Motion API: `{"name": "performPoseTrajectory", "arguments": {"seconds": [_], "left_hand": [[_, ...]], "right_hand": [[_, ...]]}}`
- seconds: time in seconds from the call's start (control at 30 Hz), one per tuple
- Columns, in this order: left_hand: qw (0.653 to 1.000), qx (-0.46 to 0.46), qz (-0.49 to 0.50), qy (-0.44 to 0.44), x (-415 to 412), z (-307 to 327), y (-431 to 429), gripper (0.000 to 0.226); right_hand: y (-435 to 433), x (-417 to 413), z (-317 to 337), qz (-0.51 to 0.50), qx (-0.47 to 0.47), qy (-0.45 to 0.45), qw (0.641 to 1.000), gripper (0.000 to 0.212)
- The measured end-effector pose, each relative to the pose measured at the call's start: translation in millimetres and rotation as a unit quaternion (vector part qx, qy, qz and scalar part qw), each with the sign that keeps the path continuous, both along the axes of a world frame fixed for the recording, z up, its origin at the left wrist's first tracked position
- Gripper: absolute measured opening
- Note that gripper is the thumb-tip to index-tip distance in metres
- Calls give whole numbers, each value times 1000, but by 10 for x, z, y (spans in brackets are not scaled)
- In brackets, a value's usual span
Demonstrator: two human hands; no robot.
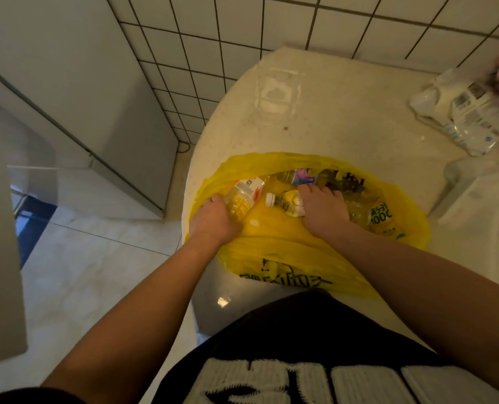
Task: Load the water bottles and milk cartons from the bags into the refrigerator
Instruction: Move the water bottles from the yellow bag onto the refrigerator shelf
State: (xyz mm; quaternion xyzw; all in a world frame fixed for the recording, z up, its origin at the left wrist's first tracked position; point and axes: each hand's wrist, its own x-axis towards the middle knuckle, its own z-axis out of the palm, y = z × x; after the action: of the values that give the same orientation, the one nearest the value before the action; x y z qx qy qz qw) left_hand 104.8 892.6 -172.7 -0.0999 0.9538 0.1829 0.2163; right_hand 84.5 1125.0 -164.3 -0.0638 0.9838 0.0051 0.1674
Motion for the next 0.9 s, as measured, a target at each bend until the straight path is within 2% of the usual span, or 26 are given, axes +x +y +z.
{"name": "performPoseTrajectory", "arguments": {"seconds": [0.13, 0.23, 0.33, 0.43, 0.5, 0.63, 0.73, 0.8, 0.9], "left_hand": [[983, 117, 86, -114, -116, 169, -56, 78], [918, 282, 184, -207, -43, 378, -108, 86], [849, 415, 222, -240, 210, 593, -49, 46], [783, 497, 277, -250, 522, 721, 13, 29], [736, 543, 315, -252, 738, 780, 47, 30], [707, 585, 319, -239, 1173, 836, 113, 43], [683, 633, 296, -215, 1449, 835, 172, 45], [678, 658, 265, -190, 1609, 839, 227, 53], [689, 668, 231, -159, 1855, 858, 314, 72]], "right_hand": [[106, 168, 37, 7, -46, 57, 997, 45], [203, 328, 82, -6, -116, 117, 986, 44], [262, 506, 211, -48, -200, 159, 966, 47], [287, 697, 422, -117, -306, 151, 933, 62], [304, 825, 543, -156, -381, 143, 900, 68], [366, 1083, 712, -216, -472, 158, 840, 70], [488, 1228, 851, -251, -572, 164, 763, 64], [575, 1309, 885, -263, -630, 146, 716, 52], [606, 1417, 962, -304, -725, 59, 615, 39]]}}
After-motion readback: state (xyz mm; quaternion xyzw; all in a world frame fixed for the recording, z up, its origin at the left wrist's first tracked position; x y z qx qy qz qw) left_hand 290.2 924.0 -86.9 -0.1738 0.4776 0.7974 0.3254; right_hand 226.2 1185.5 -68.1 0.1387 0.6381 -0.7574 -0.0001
